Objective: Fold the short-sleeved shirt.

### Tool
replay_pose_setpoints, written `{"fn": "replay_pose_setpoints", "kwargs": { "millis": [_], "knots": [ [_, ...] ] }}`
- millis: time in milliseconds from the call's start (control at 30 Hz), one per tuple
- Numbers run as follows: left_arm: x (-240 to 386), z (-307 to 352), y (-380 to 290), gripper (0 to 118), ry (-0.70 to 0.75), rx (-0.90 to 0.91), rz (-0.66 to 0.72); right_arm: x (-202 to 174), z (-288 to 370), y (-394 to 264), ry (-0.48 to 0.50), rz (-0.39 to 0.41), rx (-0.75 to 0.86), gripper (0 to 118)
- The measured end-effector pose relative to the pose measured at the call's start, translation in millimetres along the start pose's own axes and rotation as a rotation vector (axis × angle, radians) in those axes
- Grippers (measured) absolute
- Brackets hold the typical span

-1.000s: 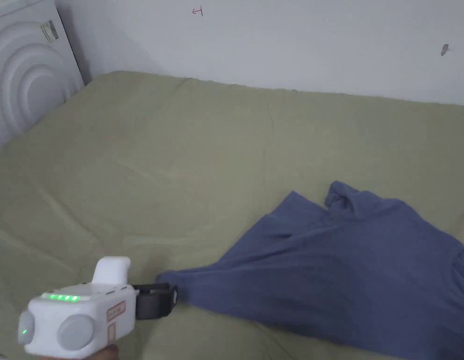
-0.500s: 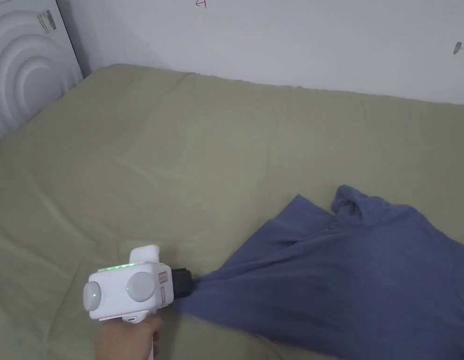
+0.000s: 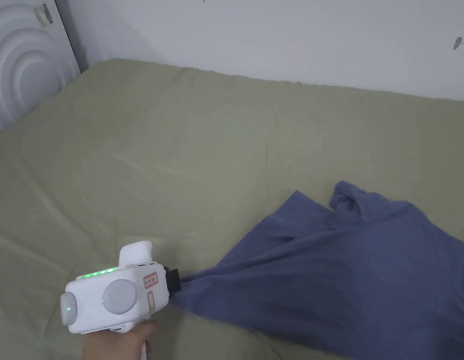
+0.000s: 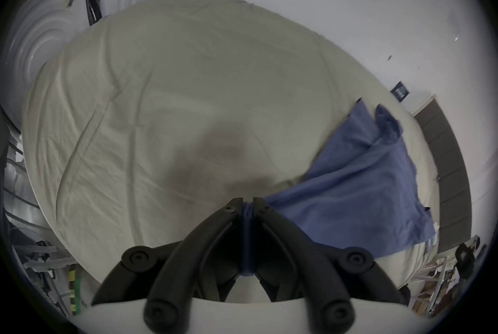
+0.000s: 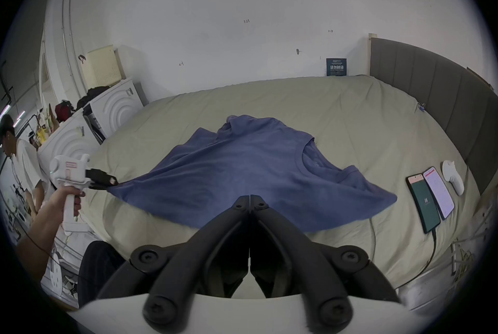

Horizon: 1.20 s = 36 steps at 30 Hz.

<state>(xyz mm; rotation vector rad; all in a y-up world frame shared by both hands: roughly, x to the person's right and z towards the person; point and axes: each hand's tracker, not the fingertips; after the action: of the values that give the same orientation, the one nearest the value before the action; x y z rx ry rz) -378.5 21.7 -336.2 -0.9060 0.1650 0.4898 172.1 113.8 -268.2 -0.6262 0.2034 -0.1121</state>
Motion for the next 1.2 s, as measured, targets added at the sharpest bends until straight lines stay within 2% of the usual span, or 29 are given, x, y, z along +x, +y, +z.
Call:
{"fn": "replay_pose_setpoints", "kwargs": {
  "millis": [100,267,367,400,433,467,500,633,833,933,1033,1133,1200],
  "knots": [
    [0,10,1,8,-0.073,0.017,0.048,17,-33,25,-0.022,0.019,-0.038,0],
    [6,14,-2,8,-0.100,0.015,0.035,52,-119,79,-0.070,0.071,-0.164,0],
    [11,13,-4,8,-0.106,0.005,0.024,69,-171,113,-0.073,0.095,-0.174,0],
    [12,13,-4,8,-0.104,0.005,0.020,74,-192,126,-0.086,0.103,-0.212,4],
    [12,13,-5,8,-0.102,0.002,0.020,78,-210,137,-0.109,0.111,-0.207,41],
    [11,12,-4,8,-0.104,-0.001,0.021,81,-228,147,-0.123,0.126,-0.190,84],
    [11,11,-4,8,-0.103,-0.004,0.025,92,-251,154,-0.126,0.130,-0.198,118],
    [11,10,-5,8,-0.093,-0.009,0.037,93,-321,177,-0.168,0.215,-0.282,118],
    [8,6,-1,8,-0.061,-0.019,0.039,68,-406,176,-0.054,0.328,-0.367,118],
    [7,2,1,8,-0.036,-0.030,0.029,63,-431,165,-0.041,0.380,-0.412,118],
    [6,1,2,8,-0.030,-0.040,0.031,66,-436,148,-0.037,0.389,-0.496,116],
    [5,-4,3,8,-0.026,-0.050,0.020,71,-427,143,0.006,0.345,-0.436,107],
    [7,-7,3,8,-0.024,-0.051,0.008,73,-418,143,0.048,0.317,-0.435,95]
  ]
}}
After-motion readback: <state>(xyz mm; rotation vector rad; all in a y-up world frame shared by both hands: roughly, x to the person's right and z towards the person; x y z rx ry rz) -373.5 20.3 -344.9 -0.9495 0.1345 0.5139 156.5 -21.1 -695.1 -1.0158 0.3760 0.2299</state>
